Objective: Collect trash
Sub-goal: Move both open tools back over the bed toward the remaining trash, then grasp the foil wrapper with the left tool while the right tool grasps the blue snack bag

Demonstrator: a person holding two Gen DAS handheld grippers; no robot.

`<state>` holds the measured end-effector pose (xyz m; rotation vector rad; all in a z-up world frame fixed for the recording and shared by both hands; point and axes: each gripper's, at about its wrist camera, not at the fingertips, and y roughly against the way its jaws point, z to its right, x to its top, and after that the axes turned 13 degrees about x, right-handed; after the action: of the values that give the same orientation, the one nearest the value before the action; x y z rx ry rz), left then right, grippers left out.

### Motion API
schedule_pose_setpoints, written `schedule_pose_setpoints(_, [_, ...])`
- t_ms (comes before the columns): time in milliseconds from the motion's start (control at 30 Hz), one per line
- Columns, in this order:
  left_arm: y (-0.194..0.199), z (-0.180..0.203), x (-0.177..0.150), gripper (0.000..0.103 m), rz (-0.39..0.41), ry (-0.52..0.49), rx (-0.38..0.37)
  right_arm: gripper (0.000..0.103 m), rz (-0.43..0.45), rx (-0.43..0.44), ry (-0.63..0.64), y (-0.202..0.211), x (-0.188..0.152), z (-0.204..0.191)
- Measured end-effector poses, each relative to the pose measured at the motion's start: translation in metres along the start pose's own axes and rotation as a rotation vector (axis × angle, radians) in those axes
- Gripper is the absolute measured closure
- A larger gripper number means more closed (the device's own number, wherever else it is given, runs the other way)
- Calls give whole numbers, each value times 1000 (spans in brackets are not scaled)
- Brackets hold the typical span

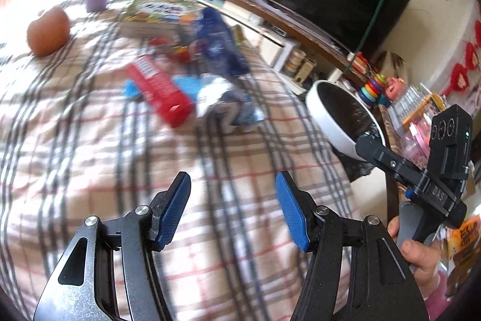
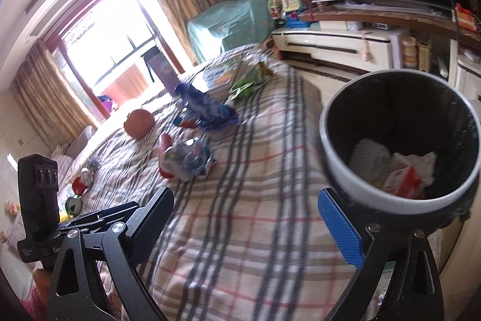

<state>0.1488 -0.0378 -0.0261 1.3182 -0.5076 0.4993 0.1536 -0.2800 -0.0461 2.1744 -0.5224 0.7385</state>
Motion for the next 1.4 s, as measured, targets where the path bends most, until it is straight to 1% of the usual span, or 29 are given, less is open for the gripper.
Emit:
schedule_pose_setpoints(233, [-3,-24,-3,43,-4,35,43,5,-45,26,24,-23,-4,-15])
schedule_pose_setpoints(467, [-10,-45,0,43,-15,64,86,6,-69,56,47,-45,-2,-20])
schedule_pose_setpoints(700, [-17,-57,5,43,-32,97,90,6,-85,67,50,-66,11,-18])
schedule_pose_setpoints(867, [-22,-57,16,43,-31,119,83,6,-73,55,61,-75,27,-15])
schedule_pose_setpoints(1033, [-30,-49,27,43,-32,109,75,12,-68,54,77,-87,46,-10])
schedule_pose_setpoints(1200, [-36,-37,28,43,-49,99,58,12,-74,80,99,-109,67,-4])
schedule_pose_setpoints(1333, [-38,-22,26,44,-53,83,9,12,-102,119,102,-131,81,2])
schedule_pose_setpoints(1367, [-39,-18,27,44,-53,80,7,13,-109,127,103,-136,83,3])
schedule_pose_setpoints(1400, [-42,-12,28,44,-51,77,8,16,-118,136,105,-141,86,5])
